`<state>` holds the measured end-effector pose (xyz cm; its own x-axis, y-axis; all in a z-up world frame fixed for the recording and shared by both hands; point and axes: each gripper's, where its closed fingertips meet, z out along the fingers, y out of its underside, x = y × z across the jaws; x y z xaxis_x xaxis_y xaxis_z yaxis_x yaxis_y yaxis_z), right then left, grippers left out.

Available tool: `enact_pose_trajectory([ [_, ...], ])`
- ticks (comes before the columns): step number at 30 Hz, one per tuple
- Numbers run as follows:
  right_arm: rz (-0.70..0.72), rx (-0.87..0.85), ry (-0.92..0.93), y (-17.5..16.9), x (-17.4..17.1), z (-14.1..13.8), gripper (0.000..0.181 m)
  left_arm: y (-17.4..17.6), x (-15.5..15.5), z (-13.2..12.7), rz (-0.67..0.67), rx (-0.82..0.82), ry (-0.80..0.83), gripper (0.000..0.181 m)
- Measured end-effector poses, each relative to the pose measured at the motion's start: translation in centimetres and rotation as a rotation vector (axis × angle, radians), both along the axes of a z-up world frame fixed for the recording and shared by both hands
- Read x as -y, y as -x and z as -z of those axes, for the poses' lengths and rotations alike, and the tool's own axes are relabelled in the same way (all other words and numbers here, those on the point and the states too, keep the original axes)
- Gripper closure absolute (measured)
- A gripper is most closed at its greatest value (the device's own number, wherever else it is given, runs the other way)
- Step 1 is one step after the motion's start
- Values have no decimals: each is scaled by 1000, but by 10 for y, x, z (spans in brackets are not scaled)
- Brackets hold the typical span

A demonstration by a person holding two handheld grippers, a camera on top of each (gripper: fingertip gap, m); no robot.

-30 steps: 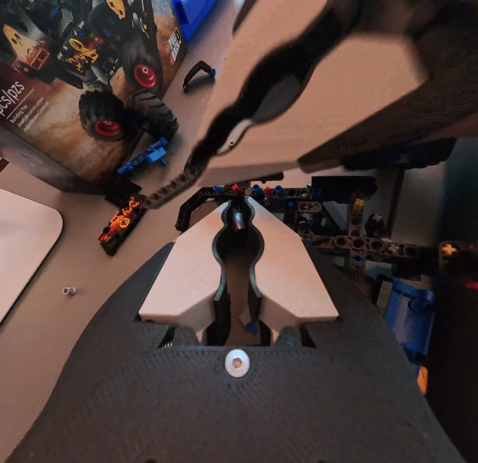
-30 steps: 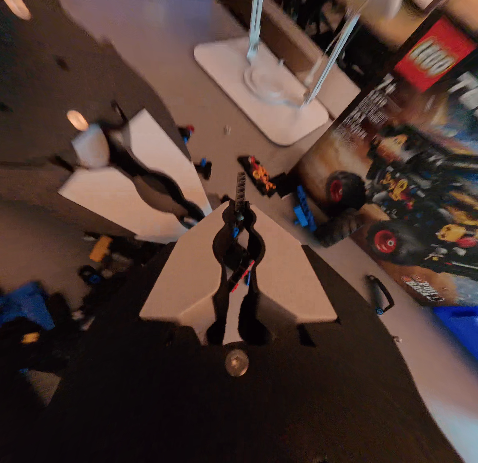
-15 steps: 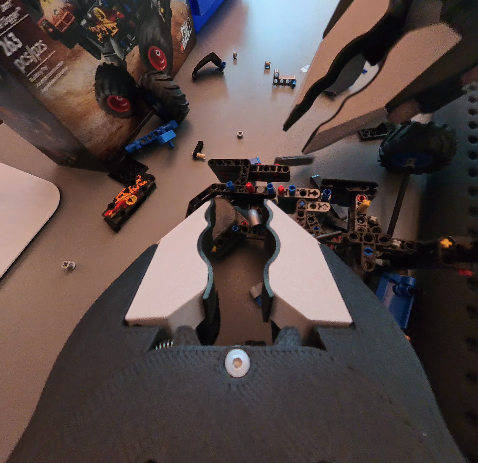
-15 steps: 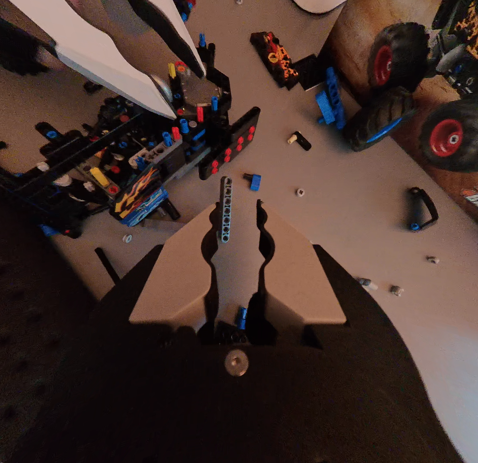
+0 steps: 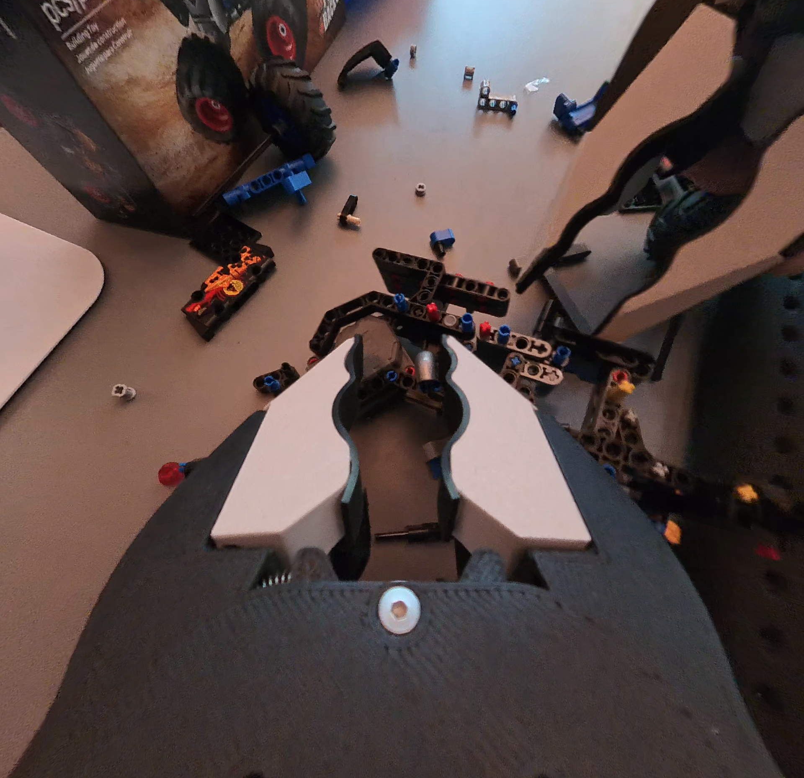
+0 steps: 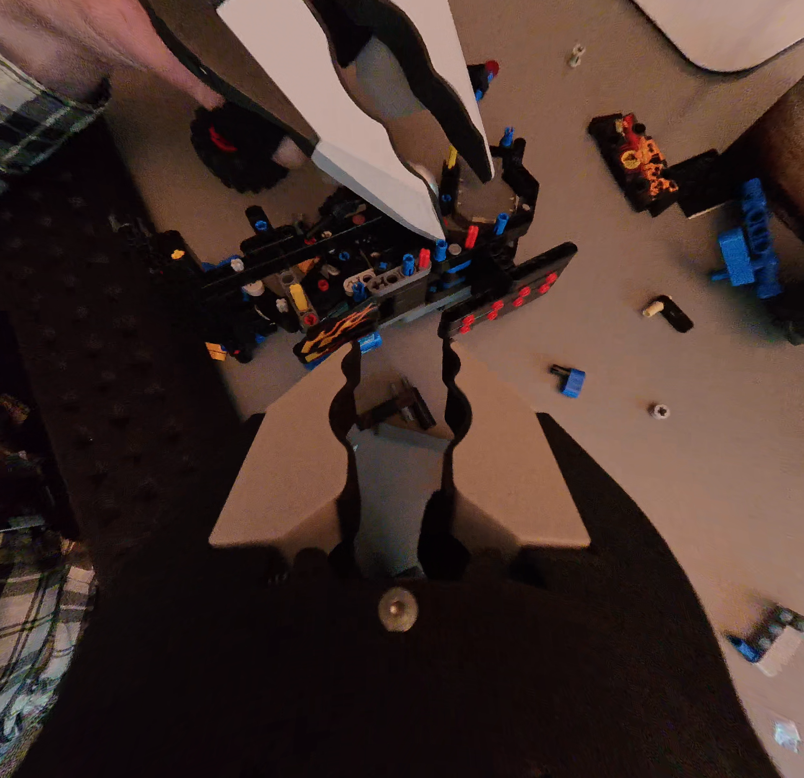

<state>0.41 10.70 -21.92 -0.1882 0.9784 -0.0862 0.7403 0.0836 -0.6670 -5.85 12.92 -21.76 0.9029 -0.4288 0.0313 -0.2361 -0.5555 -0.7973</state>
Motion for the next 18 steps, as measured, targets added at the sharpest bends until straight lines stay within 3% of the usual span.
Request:
enact_pose_trajectory([
  [4,-71,-104,16,-3,12,-22,132,2,0,0,-4,-25,-11,150],
  [8,-146,-29,-81,-2,26,-6,123,-1,-2,0,4,-15,-10,154],
  [11,-156,21,-193,3,23,5,144,-1,-2,0,4,-16,-16,163],
  [14,-164,12,-266,8,21,5,148,3,-2,-2,0,-18,-33,166],
  [18,-100,-47,-409,9,2,-14,167,6,-4,-7,-14,10,-52,164],
])
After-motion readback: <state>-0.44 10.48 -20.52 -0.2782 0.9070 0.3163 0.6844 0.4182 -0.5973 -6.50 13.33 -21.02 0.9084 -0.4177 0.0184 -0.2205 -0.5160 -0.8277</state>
